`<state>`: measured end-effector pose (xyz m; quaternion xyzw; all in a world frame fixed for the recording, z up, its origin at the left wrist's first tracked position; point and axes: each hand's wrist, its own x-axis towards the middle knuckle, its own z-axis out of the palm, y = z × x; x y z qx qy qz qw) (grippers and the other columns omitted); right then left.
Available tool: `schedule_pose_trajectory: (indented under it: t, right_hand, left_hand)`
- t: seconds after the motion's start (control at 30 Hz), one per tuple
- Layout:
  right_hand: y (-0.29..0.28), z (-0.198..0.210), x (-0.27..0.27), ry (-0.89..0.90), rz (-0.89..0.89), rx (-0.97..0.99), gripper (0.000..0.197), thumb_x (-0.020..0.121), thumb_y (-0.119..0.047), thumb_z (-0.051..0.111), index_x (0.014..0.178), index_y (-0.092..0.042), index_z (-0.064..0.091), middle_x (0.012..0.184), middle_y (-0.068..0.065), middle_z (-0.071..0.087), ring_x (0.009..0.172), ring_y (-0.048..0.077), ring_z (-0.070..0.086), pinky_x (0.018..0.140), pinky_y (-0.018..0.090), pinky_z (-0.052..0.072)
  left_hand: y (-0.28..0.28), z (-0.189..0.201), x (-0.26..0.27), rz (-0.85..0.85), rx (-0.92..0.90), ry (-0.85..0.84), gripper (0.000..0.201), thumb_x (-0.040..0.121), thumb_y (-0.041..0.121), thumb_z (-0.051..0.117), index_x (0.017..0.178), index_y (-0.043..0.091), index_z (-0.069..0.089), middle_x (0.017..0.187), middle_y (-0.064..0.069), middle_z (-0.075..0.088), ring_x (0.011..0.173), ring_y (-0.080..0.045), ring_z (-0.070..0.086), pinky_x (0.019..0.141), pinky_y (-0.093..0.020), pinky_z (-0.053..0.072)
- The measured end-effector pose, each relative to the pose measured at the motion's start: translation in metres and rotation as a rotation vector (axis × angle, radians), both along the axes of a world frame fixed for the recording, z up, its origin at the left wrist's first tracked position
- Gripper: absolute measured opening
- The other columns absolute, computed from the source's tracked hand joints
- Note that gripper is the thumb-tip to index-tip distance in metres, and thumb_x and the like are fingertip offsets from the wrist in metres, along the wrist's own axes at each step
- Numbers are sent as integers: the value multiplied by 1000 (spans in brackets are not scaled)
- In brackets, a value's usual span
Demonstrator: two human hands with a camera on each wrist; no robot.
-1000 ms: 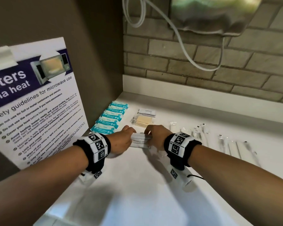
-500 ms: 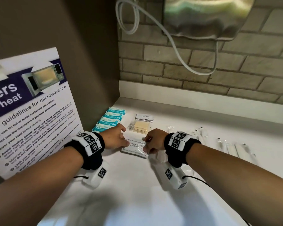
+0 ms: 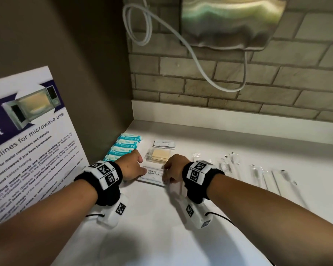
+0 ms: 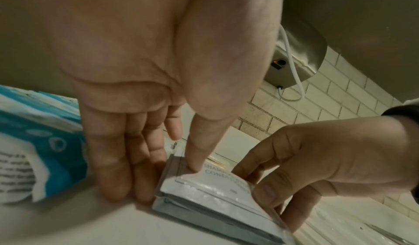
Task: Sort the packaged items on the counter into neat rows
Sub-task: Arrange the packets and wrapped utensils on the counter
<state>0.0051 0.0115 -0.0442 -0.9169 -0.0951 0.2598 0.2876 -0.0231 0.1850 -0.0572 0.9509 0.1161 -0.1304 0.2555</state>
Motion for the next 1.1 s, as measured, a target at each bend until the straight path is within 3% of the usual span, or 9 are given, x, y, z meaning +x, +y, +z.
schedule_pose_trajectory:
  t: [0.3, 0.57, 0.93, 1.1]
  right_hand:
    - [-1, -2, 2, -52, -37, 14, 33, 76, -6, 75, 109, -5, 71, 107, 14, 72, 96, 28, 71, 85, 39, 59]
    - [2, -2, 0, -81, -39, -11, 37, 76, -3, 71, 112, 3, 67, 108, 19, 72, 100, 33, 70, 85, 45, 58]
    - [-6, 10, -5, -142, -17, -111, 42, 75, -20, 77, 111, -3, 67, 111, 11, 72, 97, 22, 69, 88, 32, 57]
    - [-37, 30, -8, -237, 71, -145, 45, 84, -36, 66, 121, -12, 63, 125, 4, 62, 116, 23, 57, 96, 30, 48]
  left_hand:
    - [-8, 7, -1, -61, 62, -25, 26, 89, 30, 66, 105, 21, 48, 84, 8, 52, 88, -17, 54, 75, -27, 39]
    - [-7, 7, 0, -62, 44, -28, 30, 89, 32, 65, 110, 19, 49, 94, 1, 61, 86, -16, 54, 75, -26, 39]
    - [-5, 5, 0, -69, 79, -30, 29, 92, 38, 59, 111, 20, 49, 100, 0, 64, 97, -20, 59, 83, -30, 44]
    - [-7, 17, 0, -135, 113, -128, 26, 92, 38, 57, 111, 22, 51, 106, 1, 65, 95, -18, 59, 88, -34, 48]
